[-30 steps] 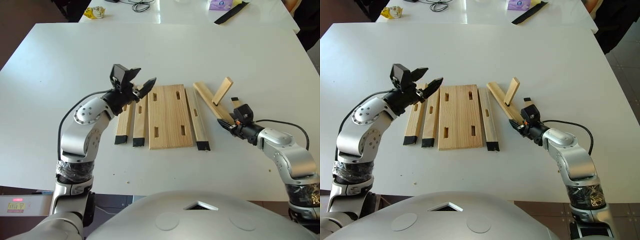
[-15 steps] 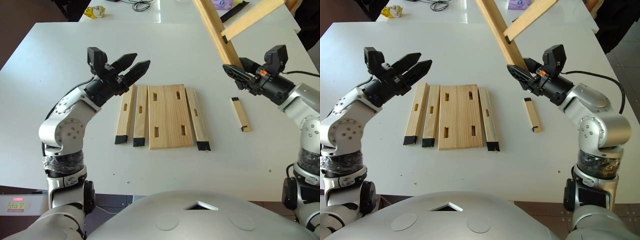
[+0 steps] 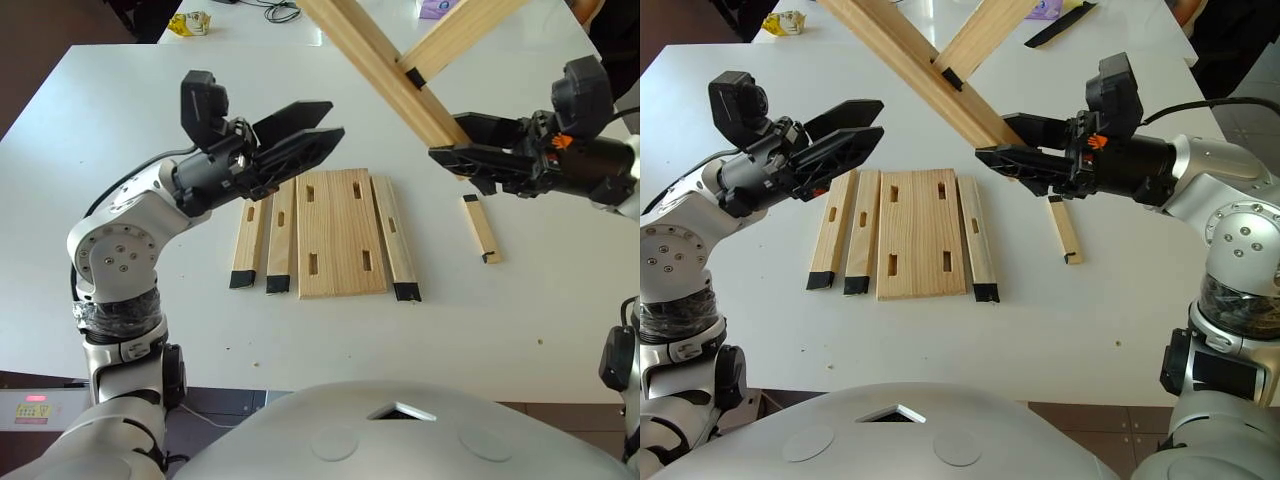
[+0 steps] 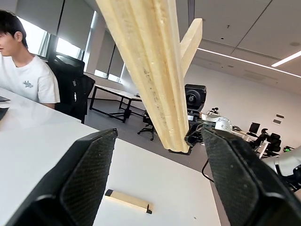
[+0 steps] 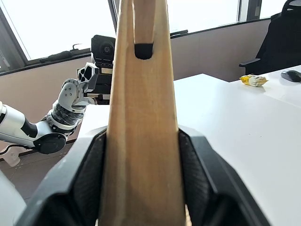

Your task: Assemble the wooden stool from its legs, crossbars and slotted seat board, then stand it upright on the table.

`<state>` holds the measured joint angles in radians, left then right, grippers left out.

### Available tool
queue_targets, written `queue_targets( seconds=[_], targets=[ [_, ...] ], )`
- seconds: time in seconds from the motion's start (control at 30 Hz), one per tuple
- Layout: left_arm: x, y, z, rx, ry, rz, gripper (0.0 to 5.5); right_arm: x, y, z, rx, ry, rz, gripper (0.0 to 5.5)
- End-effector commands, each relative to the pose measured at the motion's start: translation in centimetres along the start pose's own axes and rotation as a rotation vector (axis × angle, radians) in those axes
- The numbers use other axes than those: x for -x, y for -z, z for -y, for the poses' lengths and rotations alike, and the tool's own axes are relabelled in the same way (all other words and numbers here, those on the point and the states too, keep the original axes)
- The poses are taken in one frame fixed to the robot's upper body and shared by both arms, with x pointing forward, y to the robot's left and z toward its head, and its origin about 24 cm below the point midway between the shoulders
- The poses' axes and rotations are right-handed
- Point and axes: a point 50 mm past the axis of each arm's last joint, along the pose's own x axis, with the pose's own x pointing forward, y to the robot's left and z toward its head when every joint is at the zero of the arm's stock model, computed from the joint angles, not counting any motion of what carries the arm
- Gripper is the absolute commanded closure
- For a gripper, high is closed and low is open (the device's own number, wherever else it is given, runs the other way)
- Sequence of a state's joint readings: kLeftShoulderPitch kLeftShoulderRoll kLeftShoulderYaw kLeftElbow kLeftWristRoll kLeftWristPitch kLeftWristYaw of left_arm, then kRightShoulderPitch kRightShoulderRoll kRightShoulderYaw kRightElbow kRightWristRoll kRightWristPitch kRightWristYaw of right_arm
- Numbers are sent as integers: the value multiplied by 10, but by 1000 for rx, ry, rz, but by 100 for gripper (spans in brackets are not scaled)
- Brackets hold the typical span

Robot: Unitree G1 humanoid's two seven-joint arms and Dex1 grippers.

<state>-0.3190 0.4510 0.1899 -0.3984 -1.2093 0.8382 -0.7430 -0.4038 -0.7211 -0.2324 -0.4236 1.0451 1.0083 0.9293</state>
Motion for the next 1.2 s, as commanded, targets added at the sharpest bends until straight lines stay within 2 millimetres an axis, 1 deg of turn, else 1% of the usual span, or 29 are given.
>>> queue_targets(
  seconds=[0.03, 0.2, 0.33, 0.57, 0.87, 1.1, 1.2],
  targets=[
    [-13, -6, 5, -11, 64, 3, 217, -5, -2, -3, 20, -59, -26, 343],
    [-19, -7, 5, -10, 83, 6, 217, -7, 0, -4, 21, -102, -48, 343],
    [-22, -6, 10, -3, 110, 6, 217, -9, 1, -4, 22, -126, -60, 343],
    [-25, -2, 12, 3, 126, -10, 217, -11, 1, -5, 26, -157, -80, 343],
    [-22, -2, 13, 20, 119, 12, 217, -5, 1, -6, 2, -192, -104, 343],
    [-21, -3, 17, 22, 140, 12, 217, -2, 3, -4, -13, -213, -123, 343],
    [-20, -3, 19, 34, 158, 17, 260, -2, 2, -4, -13, -218, -126, 343]
  ],
)
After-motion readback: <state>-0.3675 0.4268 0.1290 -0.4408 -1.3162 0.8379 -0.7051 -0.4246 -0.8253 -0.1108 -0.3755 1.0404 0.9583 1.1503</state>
